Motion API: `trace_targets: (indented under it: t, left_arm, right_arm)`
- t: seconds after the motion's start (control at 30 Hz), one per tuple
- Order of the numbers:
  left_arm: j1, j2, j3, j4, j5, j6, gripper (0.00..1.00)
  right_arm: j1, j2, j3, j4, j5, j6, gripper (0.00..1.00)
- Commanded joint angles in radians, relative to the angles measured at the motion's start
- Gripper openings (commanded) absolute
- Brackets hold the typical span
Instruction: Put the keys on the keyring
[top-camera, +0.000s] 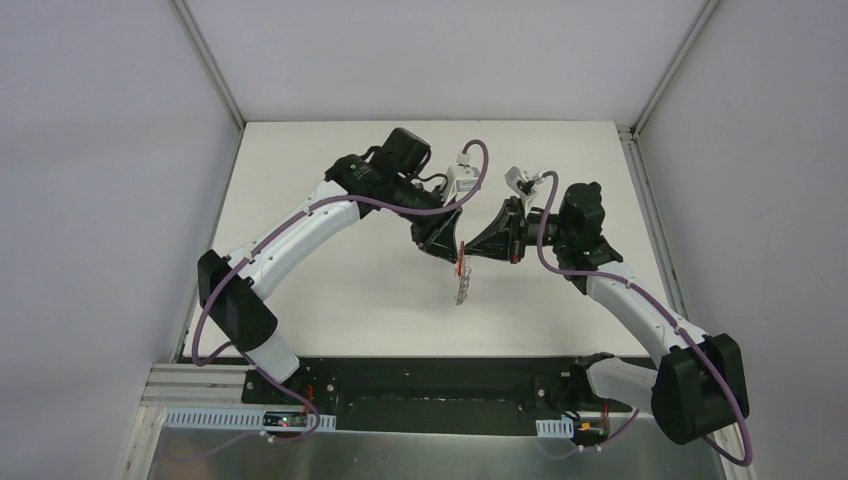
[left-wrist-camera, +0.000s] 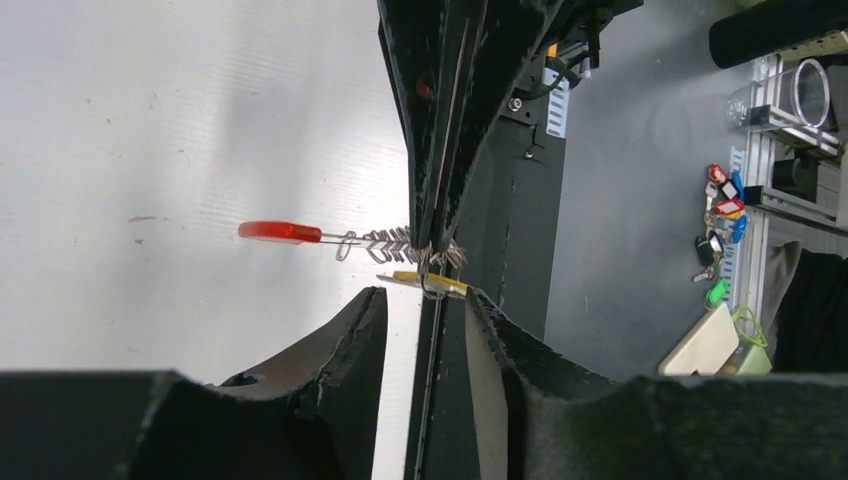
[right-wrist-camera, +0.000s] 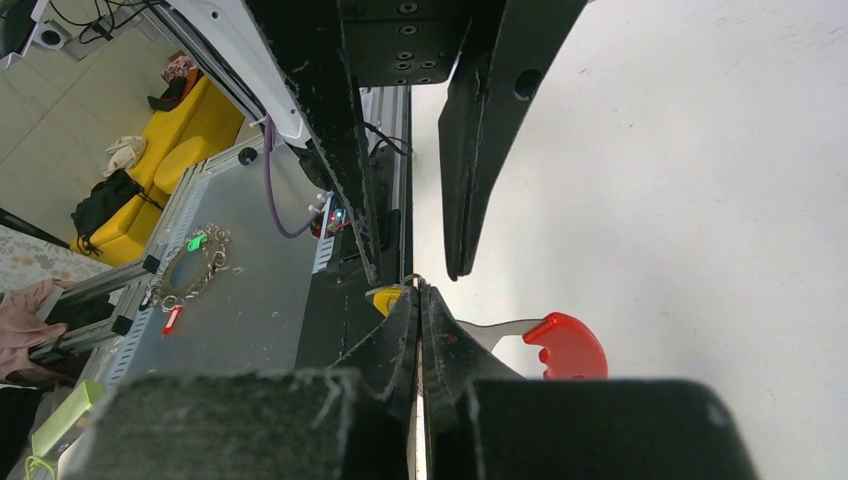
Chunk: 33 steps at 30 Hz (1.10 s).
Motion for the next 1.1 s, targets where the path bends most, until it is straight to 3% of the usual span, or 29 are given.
trace_targets:
  t: [0.0,0.33,0.53,0.77,0.97,1.07]
  left_arm:
    - [0.017,-0.082,-0.067,0.113,0.07,-0.029,0.37]
    - [0.016,-0.065,-0.121,0.238,0.117,-0.153,0.44]
    - [0.01,-0.063,-0.138,0.258,0.114,-0.175,0.42]
    - [0.002,-0.05,-0.149,0.222,0.098,-0.16,0.23]
    - [0.0,-0.033,-0.131,0.205,0.117,-0.156,0.0]
    - [-0.001,-0.028,-0.129,0.203,0.121,-0.154,0.0]
  right_arm:
    - [-0.019,-0.051,0.048,0.036,-0.025,0.005,0.0]
    - [-0.032,-0.059,0.042,0.036,-0.019,0.007,0.0]
    - [-0.035,-0.053,0.041,0.036,-0.016,0.004,0.0]
    - [-0.039,-0.049,0.043,0.035,-0.011,-0.001,0.0]
    - [-0.041,-0.047,0.038,0.035,0.006,-0.006,0.0]
    - [-0.042,-0.05,0.035,0.034,0.019,-0.009,0.0]
